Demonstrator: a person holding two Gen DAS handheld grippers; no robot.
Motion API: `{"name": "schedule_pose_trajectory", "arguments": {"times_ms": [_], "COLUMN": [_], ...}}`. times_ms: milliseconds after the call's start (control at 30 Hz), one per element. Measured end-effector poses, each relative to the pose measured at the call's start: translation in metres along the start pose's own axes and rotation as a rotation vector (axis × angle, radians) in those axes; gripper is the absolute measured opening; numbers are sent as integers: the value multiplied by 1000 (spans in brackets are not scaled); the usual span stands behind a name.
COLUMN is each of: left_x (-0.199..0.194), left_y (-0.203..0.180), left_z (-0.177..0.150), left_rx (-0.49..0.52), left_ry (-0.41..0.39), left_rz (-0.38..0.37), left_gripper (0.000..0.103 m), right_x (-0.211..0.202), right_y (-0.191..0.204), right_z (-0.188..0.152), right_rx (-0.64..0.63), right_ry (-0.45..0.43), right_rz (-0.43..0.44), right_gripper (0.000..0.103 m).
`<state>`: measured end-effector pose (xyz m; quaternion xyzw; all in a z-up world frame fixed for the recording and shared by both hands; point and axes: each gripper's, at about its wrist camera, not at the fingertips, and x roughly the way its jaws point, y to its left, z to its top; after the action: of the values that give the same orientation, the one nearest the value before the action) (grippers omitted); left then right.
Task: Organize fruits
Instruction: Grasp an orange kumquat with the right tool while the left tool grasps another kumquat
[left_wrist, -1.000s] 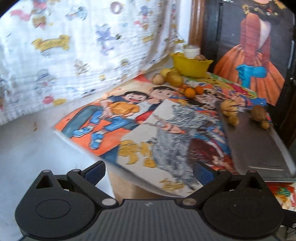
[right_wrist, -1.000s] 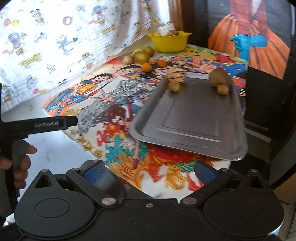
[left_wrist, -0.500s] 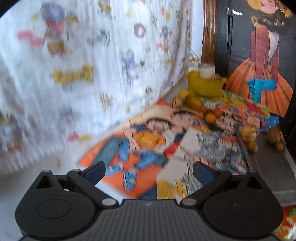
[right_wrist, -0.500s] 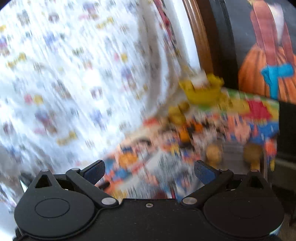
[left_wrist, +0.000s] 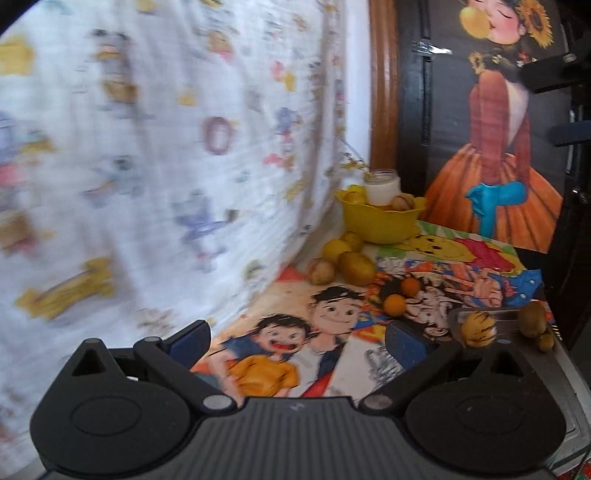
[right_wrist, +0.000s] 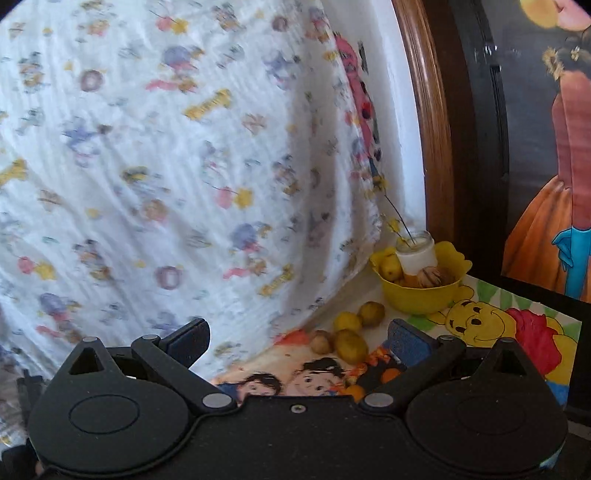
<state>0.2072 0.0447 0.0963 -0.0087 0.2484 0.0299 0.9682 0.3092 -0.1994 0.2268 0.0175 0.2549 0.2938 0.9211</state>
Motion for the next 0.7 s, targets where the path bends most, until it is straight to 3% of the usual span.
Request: {"name": "schedule_pose_trajectory", "arguments": {"times_ms": [167, 300, 500, 700], "left_x": [41, 78, 126, 167], "left_y": [-21, -41, -66, -78], "left_z": [5, 0, -8, -8], "left_rx": [15, 44, 176, 229], "left_ry": [3, 18, 24, 37], "left_rz": [-80, -129, -138, -149], "left_gripper": [103, 103, 103, 101], "right_x": [54, 102, 163, 212], "right_y": [-44, -81, -134, -150], "right_z": [-8, -28, -59, -75], "right_rx": [-41, -59, 89, 131], "right_ry": [40, 124, 253, 322], "right_rz": [-3, -51, -88, -100], "right_gripper": [102, 99, 90, 76]}}
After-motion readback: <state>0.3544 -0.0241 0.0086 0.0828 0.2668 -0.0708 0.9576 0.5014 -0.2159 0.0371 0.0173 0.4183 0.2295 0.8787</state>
